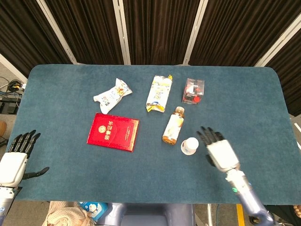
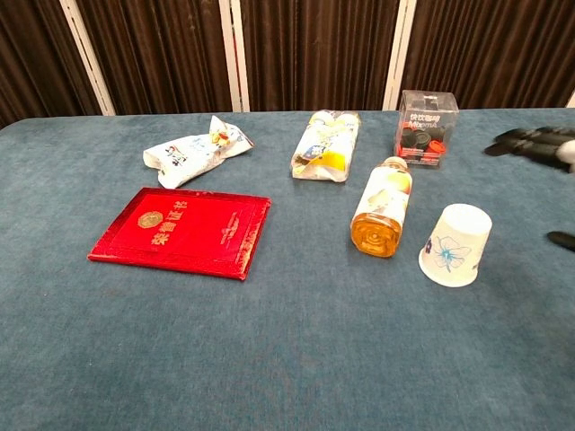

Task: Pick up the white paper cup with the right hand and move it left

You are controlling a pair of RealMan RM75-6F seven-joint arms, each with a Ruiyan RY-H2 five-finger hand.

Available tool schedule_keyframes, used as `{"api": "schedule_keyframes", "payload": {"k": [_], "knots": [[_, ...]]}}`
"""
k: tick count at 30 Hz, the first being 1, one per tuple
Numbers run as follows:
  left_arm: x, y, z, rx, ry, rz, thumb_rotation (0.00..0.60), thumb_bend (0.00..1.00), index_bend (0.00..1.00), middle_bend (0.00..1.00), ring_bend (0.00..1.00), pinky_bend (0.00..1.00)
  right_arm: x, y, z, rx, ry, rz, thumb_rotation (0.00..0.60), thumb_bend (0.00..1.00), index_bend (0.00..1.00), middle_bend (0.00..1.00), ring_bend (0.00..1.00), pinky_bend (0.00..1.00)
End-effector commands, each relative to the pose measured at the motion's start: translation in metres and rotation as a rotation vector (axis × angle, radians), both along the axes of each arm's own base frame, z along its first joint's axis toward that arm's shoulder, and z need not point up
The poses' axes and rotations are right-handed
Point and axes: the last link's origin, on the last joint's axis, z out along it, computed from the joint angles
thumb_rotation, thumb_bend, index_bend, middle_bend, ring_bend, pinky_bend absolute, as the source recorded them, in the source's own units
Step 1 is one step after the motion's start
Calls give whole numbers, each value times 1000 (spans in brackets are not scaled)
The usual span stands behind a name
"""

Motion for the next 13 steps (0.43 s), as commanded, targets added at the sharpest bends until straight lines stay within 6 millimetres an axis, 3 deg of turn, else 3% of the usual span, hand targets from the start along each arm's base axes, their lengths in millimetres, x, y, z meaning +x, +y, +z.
{"api": "schedule_keyframes", "payload": {"k": [1, 7, 13], "knots": [[0, 0, 0, -1, 2, -1, 600, 0, 0, 0, 0, 0, -22, 24, 35, -53, -5, -47, 600, 370, 0, 0, 13, 182], [0, -1, 1, 8, 3, -4, 600, 0, 0, 0, 0, 0, -61, 55, 77, -152, -13, -136, 600, 369, 0, 0, 0, 138], [1, -1, 1, 12, 3, -14, 600, 0, 0, 0, 0, 0, -81, 83, 99, -252, -47, -168, 600, 369, 0, 0, 0, 137]]}}
